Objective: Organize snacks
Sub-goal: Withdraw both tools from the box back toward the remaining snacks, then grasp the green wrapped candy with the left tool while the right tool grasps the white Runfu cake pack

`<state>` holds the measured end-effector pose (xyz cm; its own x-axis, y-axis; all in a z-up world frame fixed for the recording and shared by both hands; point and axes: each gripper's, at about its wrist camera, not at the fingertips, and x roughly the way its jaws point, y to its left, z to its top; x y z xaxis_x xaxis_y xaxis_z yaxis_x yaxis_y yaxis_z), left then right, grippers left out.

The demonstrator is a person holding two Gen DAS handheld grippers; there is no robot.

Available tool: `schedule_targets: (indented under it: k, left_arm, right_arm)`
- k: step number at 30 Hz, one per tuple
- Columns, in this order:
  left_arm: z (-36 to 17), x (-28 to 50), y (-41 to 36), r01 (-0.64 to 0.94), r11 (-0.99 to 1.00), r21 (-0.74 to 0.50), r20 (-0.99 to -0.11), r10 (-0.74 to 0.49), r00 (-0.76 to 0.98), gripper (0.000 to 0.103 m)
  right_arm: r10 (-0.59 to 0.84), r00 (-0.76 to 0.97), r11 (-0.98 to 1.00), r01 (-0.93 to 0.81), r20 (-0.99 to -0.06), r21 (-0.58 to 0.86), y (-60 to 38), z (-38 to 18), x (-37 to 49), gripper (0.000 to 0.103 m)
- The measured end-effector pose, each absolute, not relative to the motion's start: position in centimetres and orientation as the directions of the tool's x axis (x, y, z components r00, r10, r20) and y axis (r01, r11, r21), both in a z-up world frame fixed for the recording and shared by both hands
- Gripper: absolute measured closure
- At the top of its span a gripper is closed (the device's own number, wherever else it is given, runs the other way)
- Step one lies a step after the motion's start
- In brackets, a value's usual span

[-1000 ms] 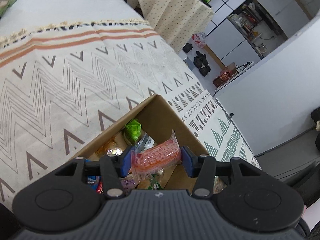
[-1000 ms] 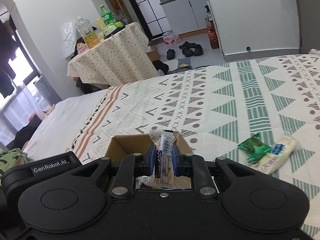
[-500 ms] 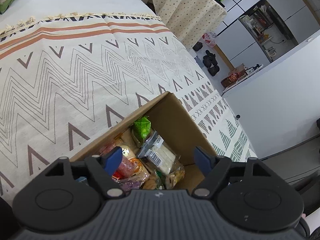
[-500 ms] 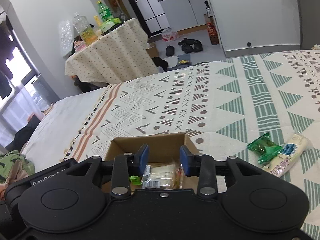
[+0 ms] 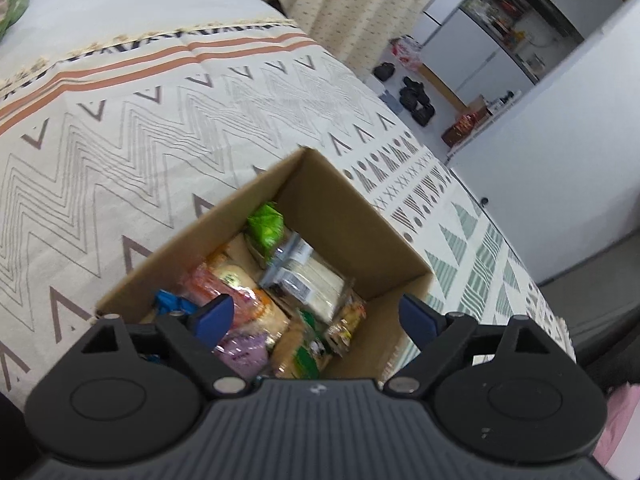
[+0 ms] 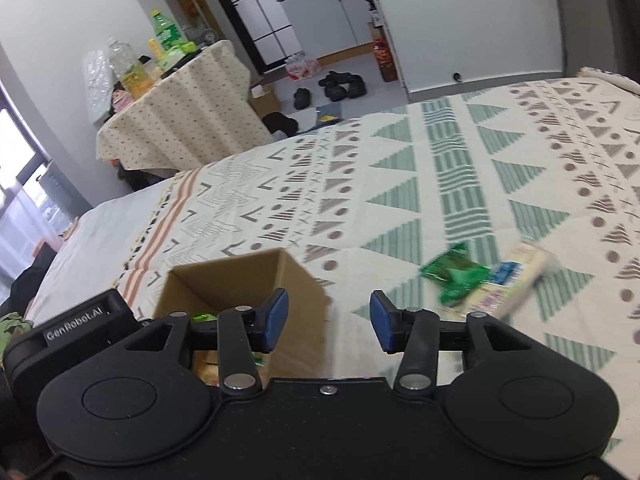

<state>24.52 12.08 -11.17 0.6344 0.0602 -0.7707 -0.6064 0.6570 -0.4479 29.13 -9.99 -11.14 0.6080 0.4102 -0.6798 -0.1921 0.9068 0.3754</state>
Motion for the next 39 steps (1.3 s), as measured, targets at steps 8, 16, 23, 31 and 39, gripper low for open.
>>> schedule_targets:
  k: [8,16,23,31,39]
  left_arm:
    - [-10.4,25.1,8.7,-0.529,0.733,-0.427,-0.757,0.030,0.653,0.009]
    - [-9.9,25.8,4.9,-0.431,0.800,-0.418,-0.735,-0.018,0.678,0.006]
    - [-10.0,27.6,2.6,-0.392,0.831,-0.394,-0.753,-0.047,0.657,0.006]
    - [-10.1,31.3,0.6,-0.341,0.886,-0.314,-0.781,-0.037,0.624,0.006]
    - [-12.2,33.8,-1.4,-0.330,0.902,-0.277,-0.814,-0.039,0.579,0.008]
  right_arm:
    - [0.375,0.617,0.919,-0.148,-0.692,0.366,-13.8,-11.5,28.5,0.047]
    - [0.353,0.620,0.921,-0.096,-0.701,0.379,-17.6,-12.4,28.4,0.043]
    - [0.350,0.615,0.916,-0.066,-0.707,0.396,-19.8,-13.5,28.8,0.043]
    - [0.398,0.588,0.893,-0.074,-0.704,0.444,-22.0,-16.1,29.9,0.043]
    - [0.435,0.573,0.856,-0.023,-0.695,0.516,-23.4,-19.2,31.0,0.044]
